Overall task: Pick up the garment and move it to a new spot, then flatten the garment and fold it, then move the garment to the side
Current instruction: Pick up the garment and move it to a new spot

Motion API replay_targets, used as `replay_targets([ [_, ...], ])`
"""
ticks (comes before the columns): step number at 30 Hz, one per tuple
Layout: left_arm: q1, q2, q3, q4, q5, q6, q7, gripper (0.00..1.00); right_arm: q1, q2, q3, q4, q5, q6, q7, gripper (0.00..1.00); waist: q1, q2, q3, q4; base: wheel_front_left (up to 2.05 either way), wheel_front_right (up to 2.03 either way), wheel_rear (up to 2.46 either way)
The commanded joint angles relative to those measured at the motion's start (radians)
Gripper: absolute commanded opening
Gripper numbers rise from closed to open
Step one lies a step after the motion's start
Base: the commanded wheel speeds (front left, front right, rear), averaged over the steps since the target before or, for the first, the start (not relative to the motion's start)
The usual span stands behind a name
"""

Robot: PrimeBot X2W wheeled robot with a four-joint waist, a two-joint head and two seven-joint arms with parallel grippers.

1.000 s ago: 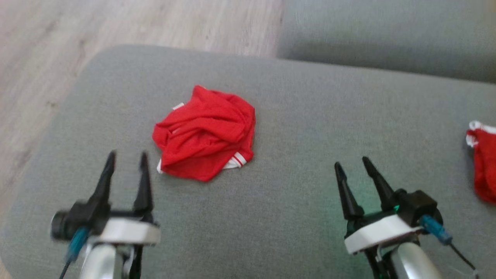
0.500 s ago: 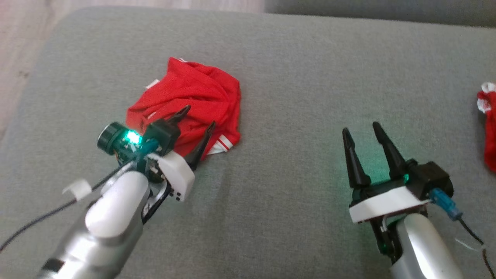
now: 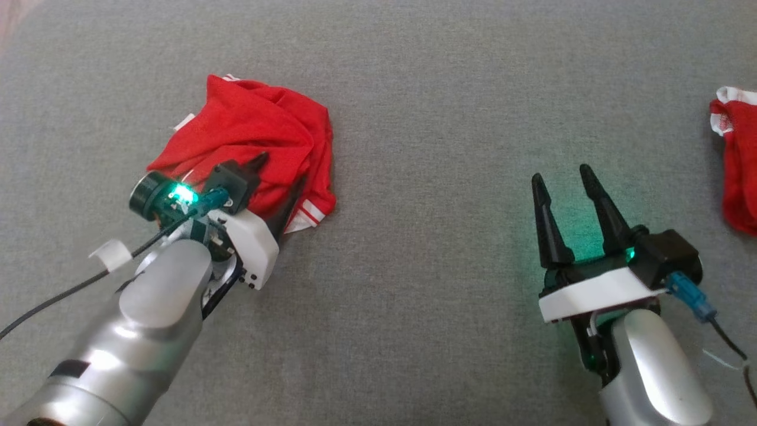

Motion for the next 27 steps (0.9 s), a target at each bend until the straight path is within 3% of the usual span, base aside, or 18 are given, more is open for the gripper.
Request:
replay_targets([
  [1, -0.049, 0.022, 0.017, -0.004, -0.016, 0.002, -0.013, 0.31, -0.027, -0.001, 0.018, -0.035, -0.005, -0.002, -0.011, 1.00, -0.0001, 0.0000, 0.001, -0.004, 0.00, 0.00, 0.00],
  [2, -0.053, 0.020, 0.011, 0.005, -0.025, 0.002, -0.021, 0.00, -0.027, -0.001, 0.017, -0.034, -0.005, -0.002, -0.011, 1.00, -0.0001, 0.0000, 0.000, -0.006, 0.00, 0.00, 0.00],
  [6, -0.073, 0.023, 0.031, 0.026, -0.047, 0.007, -0.109, 0.00, -0.021, -0.001, 0.018, -0.025, -0.002, -0.002, -0.011, 1.00, -0.0001, 0.0000, -0.023, -0.011, 0.00, 0.00, 0.00],
  [11, -0.076, 0.034, 0.160, -0.016, -0.124, 0.066, -0.218, 0.00, -0.006, -0.001, 0.026, -0.016, 0.009, -0.002, -0.011, 1.00, -0.0001, 0.0000, -0.081, -0.016, 0.00, 0.00, 0.00],
  [19, -0.003, 0.115, 0.396, -0.339, -0.168, 0.119, -0.233, 0.00, 0.014, -0.001, 0.057, -0.004, 0.034, -0.002, -0.011, 1.00, -0.0001, 0.0000, -0.161, -0.042, 0.00, 0.00, 0.00],
  [23, 0.038, 0.176, 0.429, -0.442, -0.160, 0.129, -0.231, 0.00, 0.014, -0.001, 0.070, -0.007, 0.049, -0.002, -0.011, 1.00, -0.0001, 0.0000, -0.177, -0.079, 0.00, 0.00, 0.00],
  [27, 0.054, 0.203, 0.425, -0.505, -0.147, 0.142, -0.208, 0.00, 0.016, -0.001, 0.072, -0.005, 0.055, -0.002, -0.011, 1.00, -0.0001, 0.0000, -0.181, -0.107, 0.00, 0.00, 0.00],
])
